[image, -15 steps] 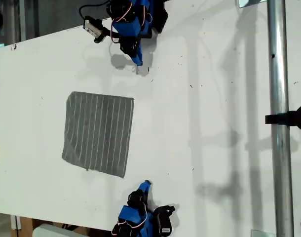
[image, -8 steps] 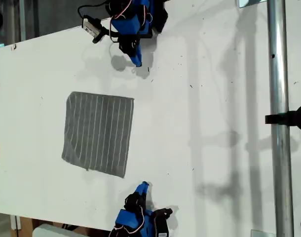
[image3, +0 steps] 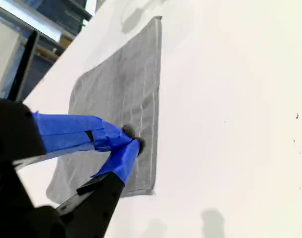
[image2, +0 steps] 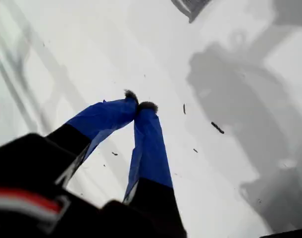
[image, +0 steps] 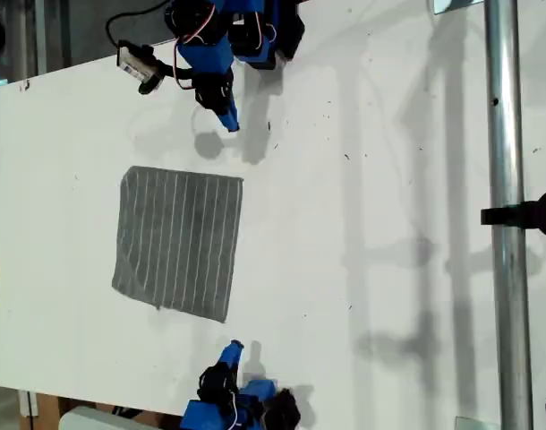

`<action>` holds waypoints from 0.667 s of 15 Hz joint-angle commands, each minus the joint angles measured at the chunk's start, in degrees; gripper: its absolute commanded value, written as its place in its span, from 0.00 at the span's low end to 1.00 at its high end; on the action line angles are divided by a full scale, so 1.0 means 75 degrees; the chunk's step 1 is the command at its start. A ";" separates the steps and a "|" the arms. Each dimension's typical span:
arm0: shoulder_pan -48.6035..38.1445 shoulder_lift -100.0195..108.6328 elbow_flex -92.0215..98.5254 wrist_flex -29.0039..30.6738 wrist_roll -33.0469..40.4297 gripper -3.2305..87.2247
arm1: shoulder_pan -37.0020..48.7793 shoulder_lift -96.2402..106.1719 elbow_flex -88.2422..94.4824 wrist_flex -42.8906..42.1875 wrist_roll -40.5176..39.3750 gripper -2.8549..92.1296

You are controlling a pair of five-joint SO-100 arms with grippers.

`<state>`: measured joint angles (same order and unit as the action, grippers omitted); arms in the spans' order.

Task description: Grasp corners of a towel and fold twice.

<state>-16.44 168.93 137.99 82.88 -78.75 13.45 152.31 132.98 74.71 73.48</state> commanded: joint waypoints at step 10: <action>-0.3211 -0.5672 -0.5824 0.1465 0.3422 0.00 | 0.1500 -0.7137 -0.8086 0.1664 -0.4242 0.03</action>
<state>-38.32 127.53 98.00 93.60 -54.23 23.91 100.81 79.63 86.48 45.18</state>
